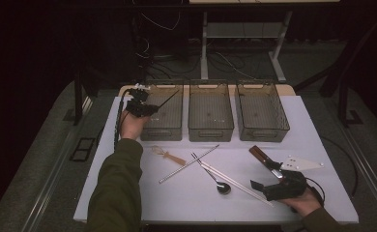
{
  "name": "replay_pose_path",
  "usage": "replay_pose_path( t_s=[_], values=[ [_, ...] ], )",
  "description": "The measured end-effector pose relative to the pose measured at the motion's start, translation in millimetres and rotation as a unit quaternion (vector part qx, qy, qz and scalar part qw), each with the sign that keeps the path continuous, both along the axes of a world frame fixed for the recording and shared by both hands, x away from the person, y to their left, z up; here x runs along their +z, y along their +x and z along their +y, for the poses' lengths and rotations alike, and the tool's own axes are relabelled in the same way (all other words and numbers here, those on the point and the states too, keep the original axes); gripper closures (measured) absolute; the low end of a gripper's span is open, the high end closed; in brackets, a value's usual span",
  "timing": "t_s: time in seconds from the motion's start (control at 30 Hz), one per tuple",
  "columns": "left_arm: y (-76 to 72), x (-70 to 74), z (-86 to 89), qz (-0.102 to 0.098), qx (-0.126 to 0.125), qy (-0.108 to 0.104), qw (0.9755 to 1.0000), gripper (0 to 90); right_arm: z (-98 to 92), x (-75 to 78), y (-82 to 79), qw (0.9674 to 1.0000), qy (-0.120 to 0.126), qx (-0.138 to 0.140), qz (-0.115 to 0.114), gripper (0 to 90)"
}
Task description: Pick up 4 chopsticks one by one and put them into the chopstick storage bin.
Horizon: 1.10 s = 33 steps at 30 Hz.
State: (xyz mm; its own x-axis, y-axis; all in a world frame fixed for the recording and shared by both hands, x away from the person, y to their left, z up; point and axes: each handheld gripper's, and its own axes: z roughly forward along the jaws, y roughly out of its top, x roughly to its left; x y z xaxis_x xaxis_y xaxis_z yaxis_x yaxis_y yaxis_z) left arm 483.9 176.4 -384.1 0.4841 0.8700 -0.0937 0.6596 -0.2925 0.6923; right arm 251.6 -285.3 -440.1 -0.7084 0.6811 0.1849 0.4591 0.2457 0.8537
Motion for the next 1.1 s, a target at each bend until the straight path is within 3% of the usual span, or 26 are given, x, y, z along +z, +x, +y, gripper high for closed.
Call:
replay_pose_path(
  t_s=[0.2,0.37,0.57,0.6,0.67,0.77,0.9,1.1],
  values=[
    [2.7,-7.2,-4.8,0.013,0.000,0.010,0.9999,84.7,-0.2,0.3,-0.3,1.0000,0.003,-0.001,0.000,1.3],
    [3.7,-10.1,-9.2,0.022,-0.003,0.033,0.9992,84.7,-0.5,0.4,-0.6,1.0000,0.004,-0.001,0.000,1.3],
    [3.1,-10.9,-7.9,0.026,-0.011,0.036,0.9989,83.9,-0.1,0.6,-0.9,1.0000,0.003,-0.001,-0.001,1.3],
    [2.8,-10.3,-7.5,0.023,-0.012,0.033,0.9991,83.1,-0.1,0.6,-1.0,1.0000,0.003,-0.001,-0.001,1.3],
    [2.1,-7.4,-6.5,0.012,-0.007,0.025,0.9996,70.7,0.1,0.5,-0.8,1.0000,0.002,0.000,-0.001,1.3],
    [-0.6,-2.4,-4.4,0.001,-0.021,0.017,0.9996,58.0,0.0,0.6,-0.9,1.0000,0.003,0.000,-0.001,1.3],
    [-5.0,3.6,-1.2,-0.003,-0.036,-0.008,0.9993,52.0,-0.2,0.5,-0.8,1.0000,0.003,0.000,-0.001,1.3],
    [-14.3,12.0,-1.8,-0.014,-0.064,-0.024,0.9976,45.7,-0.1,0.9,-1.1,1.0000,0.002,0.000,-0.003,1.3]
  ],
)
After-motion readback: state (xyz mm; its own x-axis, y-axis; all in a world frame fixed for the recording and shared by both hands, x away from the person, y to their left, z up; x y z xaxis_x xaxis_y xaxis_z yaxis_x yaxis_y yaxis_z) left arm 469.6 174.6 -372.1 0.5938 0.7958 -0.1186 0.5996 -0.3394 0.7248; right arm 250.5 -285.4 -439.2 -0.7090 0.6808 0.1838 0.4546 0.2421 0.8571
